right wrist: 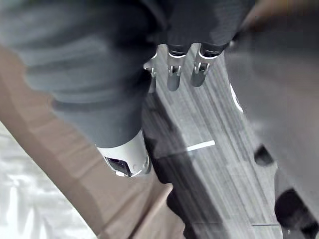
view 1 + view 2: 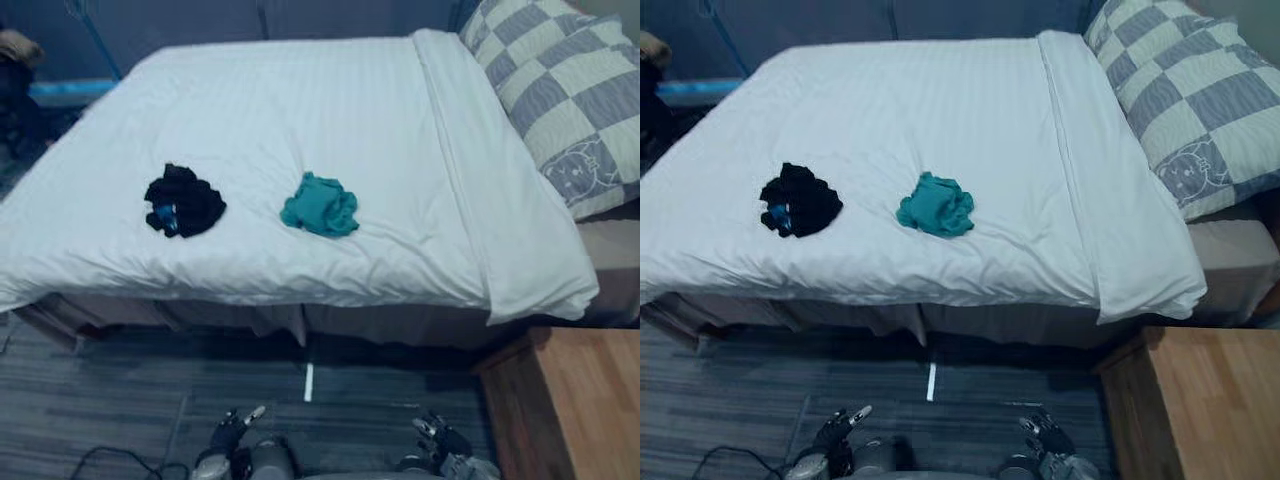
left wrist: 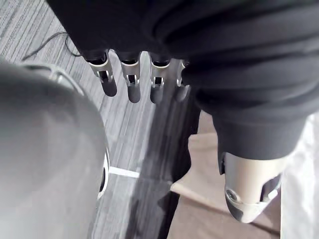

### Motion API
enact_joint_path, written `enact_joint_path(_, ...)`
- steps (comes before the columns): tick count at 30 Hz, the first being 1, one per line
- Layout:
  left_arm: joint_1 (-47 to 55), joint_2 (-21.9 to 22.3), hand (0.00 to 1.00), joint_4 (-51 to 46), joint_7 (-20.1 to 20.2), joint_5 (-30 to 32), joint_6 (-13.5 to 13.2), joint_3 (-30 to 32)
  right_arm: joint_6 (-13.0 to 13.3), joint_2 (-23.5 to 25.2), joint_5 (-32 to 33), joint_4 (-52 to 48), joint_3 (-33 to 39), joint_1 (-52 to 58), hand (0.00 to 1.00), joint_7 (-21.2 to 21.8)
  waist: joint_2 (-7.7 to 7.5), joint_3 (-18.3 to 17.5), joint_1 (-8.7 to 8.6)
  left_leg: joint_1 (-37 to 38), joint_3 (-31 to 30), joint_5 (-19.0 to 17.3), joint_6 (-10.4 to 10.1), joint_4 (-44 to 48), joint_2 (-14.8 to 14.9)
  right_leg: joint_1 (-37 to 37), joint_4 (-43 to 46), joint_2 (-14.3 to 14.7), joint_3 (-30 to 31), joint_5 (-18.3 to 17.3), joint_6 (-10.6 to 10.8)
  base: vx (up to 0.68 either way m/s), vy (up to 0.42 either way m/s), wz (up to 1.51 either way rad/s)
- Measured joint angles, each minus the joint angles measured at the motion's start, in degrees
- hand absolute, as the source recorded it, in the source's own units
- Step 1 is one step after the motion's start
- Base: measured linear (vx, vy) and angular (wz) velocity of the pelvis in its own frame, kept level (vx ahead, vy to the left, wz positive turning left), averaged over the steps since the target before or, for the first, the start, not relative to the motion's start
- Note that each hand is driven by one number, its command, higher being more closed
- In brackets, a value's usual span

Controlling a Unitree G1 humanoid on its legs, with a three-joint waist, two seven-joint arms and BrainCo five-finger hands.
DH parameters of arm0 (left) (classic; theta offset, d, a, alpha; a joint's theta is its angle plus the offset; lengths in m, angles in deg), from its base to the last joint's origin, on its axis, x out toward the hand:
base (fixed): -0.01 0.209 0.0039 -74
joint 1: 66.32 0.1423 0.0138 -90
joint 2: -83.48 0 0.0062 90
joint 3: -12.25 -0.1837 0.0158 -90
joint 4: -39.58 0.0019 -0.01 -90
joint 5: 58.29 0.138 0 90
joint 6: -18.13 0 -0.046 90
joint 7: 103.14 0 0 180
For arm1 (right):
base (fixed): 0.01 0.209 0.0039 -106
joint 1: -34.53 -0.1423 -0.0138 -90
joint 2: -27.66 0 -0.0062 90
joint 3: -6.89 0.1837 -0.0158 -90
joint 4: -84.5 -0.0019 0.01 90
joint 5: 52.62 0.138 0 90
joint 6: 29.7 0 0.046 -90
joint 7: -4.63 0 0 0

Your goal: Tidy the bed and pick cloth on bed and put in laundry

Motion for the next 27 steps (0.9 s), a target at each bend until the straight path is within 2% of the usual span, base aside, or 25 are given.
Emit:
enact_joint_path(2, -1.0, 0.0, 0.0, 1.1, -0.2, 0.0, 0.5, -1.9, -0.3, -1.6, 0.9, 0.3, 0.1, 0.5, 0.0, -1.1, 0.72, -0.4, -0.12, 0.9, -2.1, 1.2, -2.2, -2.0, 0.8, 0.2, 1.7, -1.7, -0.1, -1.3, 2.6, 0.07, 0.488, 0.28)
enact_joint_path(3, -1.7, -0.9, 0.0, 0.9, -0.1, -0.3, 0.9, -2.3, -0.1, -1.0, 0.9, 1.0, 1.2, 0.6, 0.0, -2.1, -0.73, 0.0, -0.12, 0.3, -2.2, 0.9, -6.5, 1.2, -0.8, 0.7, 2.6, -4.5, -0.1, -1.3, 2.8, 0.13, 0.517, 0.21)
enact_joint_path(4, -2.7, -2.3, 0.0, 1.0, -0.5, -0.3, 1.4, -2.8, 0.0, -0.3, 0.8, 1.8, 1.8, 0.5, 0.0, -2.4, -3.53, 0.5, 0.12, 0.1, -1.8, -2.1, -4.9, 3.9, -3.2, 1.2, 3.4, -7.8, -0.1, 0.7, 1.9, 0.14, 0.497, 0.17)
enact_joint_path(5, -3.1, -3.3, 0.0, 1.5, -0.9, -0.2, 2.3, -2.5, 0.5, 0.1, 0.4, 2.3, 2.8, 0.1, 0.0, -2.2, -4.18, 0.6, 0.3, -0.1, -1.2, -3.9, -4.0, 5.7, -4.2, 0.9, 4.6, -9.2, -1.3, 4.5, -1.8, 0.13, 0.475, 0.07)
enact_joint_path(6, -3.0, -3.7, 0.0, 2.1, -1.3, -0.1, 2.7, -2.3, 0.8, 0.3, -0.1, 2.4, 3.4, -0.1, 0.0, -1.9, -3.45, 1.0, 0.26, 1.0, -0.1, -4.7, -2.8, 5.6, -4.5, -0.5, 7.1, -10.3, -4.7, 8.6, -8.9, 0.16, 0.565, -0.13)
enact_joint_path(7, -2.8, -4.1, 0.0, 1.9, -1.2, 0.1, 2.7, -2.3, 1.2, 0.3, -0.9, 2.3, 3.3, -0.4, 0.0, -1.2, -3.57, 1.0, 0.98, 3.0, 1.3, -4.9, -2.3, 4.0, -5.1, -2.3, 10.4, -10.3, -6.5, 8.4, -10.6, 0.18, 0.52, -0.29)
enact_joint_path(8, -2.5, -4.7, 0.0, 2.0, -1.1, 0.9, 2.9, -3.0, 1.2, 0.6, -0.9, 2.4, 2.5, -0.7, 0.0, 0.5, -3.51, 1.0, 1.34, 6.0, 2.0, -4.0, -1.6, -0.1, -5.7, -3.7, 13.0, -6.1, -6.5, 4.4, -4.7, 0.15, 0.367, -0.26)
enact_joint_path(9, -2.4, -5.0, 0.0, 2.1, -1.0, 1.3, 3.0, -4.2, 1.2, 1.1, -0.8, 2.4, 2.4, -0.6, 0.0, 1.3, -3.47, 1.0, 1.23, 7.2, 2.0, -3.0, -1.2, -2.7, -6.4, -4.1, 13.2, -2.8, -6.3, 2.4, -2.7, 0.12, 0.22, 0.14)
enact_joint_path(10, -2.2, -5.1, 0.0, 2.0, -0.4, 2.1, 3.1, -5.6, 1.4, 1.8, -0.7, 2.2, 1.5, -0.6, 0.0, 1.9, -3.38, 0.9, 0.55, 8.5, 1.8, -1.0, -0.5, -7.3, -7.6, -4.7, 11.5, 2.7, -5.5, -0.1, -2.2, 0.13, 0.183, 0.52)
enact_joint_path(11, -2.2, -4.9, 0.0, 2.0, 0.7, 3.0, 3.4, -7.2, 1.4, 2.1, -0.4, 2.0, -0.5, -1.2, 0.0, 2.2, -3.19, 1.0, 0.1, 9.7, 1.6, 1.9, 0.3, -12.9, -9.6, -6.3, 7.3, 9.7, -4.4, -1.5, -3.8, 0.12, 0.151, 0.56)
enact_joint_path(12, -2.3, -4.4, 0.0, 2.0, 1.2, 3.1, 3.7, -7.0, 1.4, 2.2, -0.2, 1.8, -1.6, -1.5, 0.0, 2.5, -3.05, 1.0, 0.09, 9.9, 1.5, 3.1, 0.7, -15.0, -10.5, -6.8, 3.5, 12.7, -3.8, -1.8, -5.1, 0.15, 0.134, 0.59)
enact_joint_path(13, -2.9, -3.9, 0.0, 2.1, 1.4, 3.9, 4.0, -7.0, 1.4, 2.0, -0.1, 1.8, -2.8, -1.8, 0.0, 3.1, -2.36, 1.3, -0.21, 9.6, 1.0, 4.6, 1.0, -17.3, -11.9, -6.1, -2.8, 16.2, -0.8, 0.4, -10.6, 0.12, 0.096, 0.38)
enact_joint_path(14, -3.3, -2.6, 0.0, 1.8, 1.3, 5.0, 3.8, -6.5, 2.5, 1.8, 1.3, 2.0, -3.2, -2.6, 0.0, 3.4, -1.27, 2.0, 0.31, 9.3, 1.2, 5.2, 1.4, -18.2, -12.3, -5.4, -5.1, 16.4, -0.7, 2.8, -11.7, 0.12, 0.101, 0.23)
enact_joint_path(16, -3.1, -1.8, 0.0, 0.7, 0.8, 5.5, 2.7, -5.5, 4.3, 1.6, 2.0, 2.0, -3.8, -4.1, 0.0, 3.9, 0.35, 3.0, 0.65, 8.9, 2.5, 5.2, 1.4, -17.7, -12.5, -6.1, -5.1, 16.3, 0.3, 2.9, -11.8, 0.09, 0.078, -0.14)
enact_joint_path(18, -2.4, -1.2, 0.0, 0.7, -0.9, 6.3, 1.6, -3.5, 4.4, 1.5, 2.1, 0.8, -3.6, -4.6, 0.0, 4.6, 1.0, 3.1, 0.32, 9.1, 4.5, 5.3, 1.3, -16.6, -12.3, -6.0, -5.0, 15.8, 0.3, 2.9, -11.9, 0.06, 0.027, -0.21)
enact_joint_path(19, -2.0, -0.9, 0.0, 0.4, -1.7, 6.2, 0.8, -1.9, 4.1, 2.2, 1.9, -0.3, -3.6, -4.4, 0.0, 4.7, 0.74, 3.2, 0.39, 8.5, 5.9, 4.5, 1.1, -13.5, -12.0, -5.7, -5.0, 14.9, 0.5, 2.7, -12.3, 0.05, -0.003, -0.17)
enact_joint_path(20, -2.0, -0.5, 0.0, -0.1, -1.7, 5.8, 0.3, -1.2, 3.6, 2.6, 1.1, -0.5, -3.4, -4.4, 0.0, 4.3, 0.71, 3.3, 0.45, 6.6, 7.6, 2.4, 1.7, -6.6, -10.5, -5.3, -5.0, 14.5, 0.5, 2.3, -12.4, 0.05, -0.031, -0.09)
enact_joint_path(21, -1.9, 0.6, 0.0, -0.9, -1.5, 5.0, -0.7, 0.8, 2.8, 2.3, -1.2, -1.6, -3.5, -4.2, 0.0, 3.3, 1.34, 3.8, 0.27, 2.2, 8.5, 1.8, 2.6, 8.1, -5.7, -3.6, -4.7, 14.3, 0.3, 1.4, -12.3, 0.05, -0.005, -0.06)
enact_joint_path(22, -1.6, 1.4, 0.0, -2.0, -1.3, 5.0, -1.7, 1.8, 1.9, 2.0, -3.4, -2.0, -3.7, -3.4, 0.0, 2.3, 1.54, 4.1, 0.2, -1.0, 9.0, 3.0, 3.1, 19.7, -1.2, -1.2, -4.5, 14.3, 0.3, 0.5, -12.0, 0.04, 0.035, -0.08)
enact_joint_path(23, -1.4, 1.8, 0.0, -2.6, -1.1, 5.2, -2.0, 1.9, 1.6, 2.0, -4.1, -2.4, -3.8, -3.1, 0.0, 1.6, 1.67, 4.0, 0.35, -2.1, 9.6, 2.1, 4.4, 24.1, 1.3, 0.0, -4.5, 14.2, 0.4, 0.2, -11.8, 0.05, 0.153, -0.31)
enact_joint_path(24, -0.9, 2.0, 0.0, -3.0, -0.2, 5.5, -2.3, 1.7, 1.4, 2.0, -4.8, -2.4, -3.7, -2.5, 0.0, 1.0, 1.65, 3.0, 0.57, -2.0, 10.2, 1.6, 5.0, 22.9, 3.1, 0.7, -4.1, 12.7, 1.5, -0.3, -10.6, 0.05, 0.156, -0.38)
enact_joint_path(25, -0.7, 2.1, 0.0, -3.0, 0.1, 5.8, -2.4, 1.7, 1.4, 2.0, -4.8, -2.3, -3.6, -2.6, 0.0, 1.1, 1.66, 3.0, 0.46, -1.4, 10.0, 1.7, 5.0, 19.7, 2.7, 0.7, -4.0, 11.9, 2.1, -0.2, -10.1, 0.07, 0.177, -0.53)
enact_joint_path(27, -0.6, 2.3, 0.0, -2.6, 0.7, 5.8, -2.4, 0.8, 1.4, 1.8, -4.7, -2.0, -3.6, -3.5, 0.0, 1.2, 1.68, 2.9, -0.02, 0.5, 6.4, 2.2, 4.2, 5.1, -0.8, -0.2, -3.8, 9.1, 4.7, 0.2, -8.4, 0.13, 0.267, -0.43)
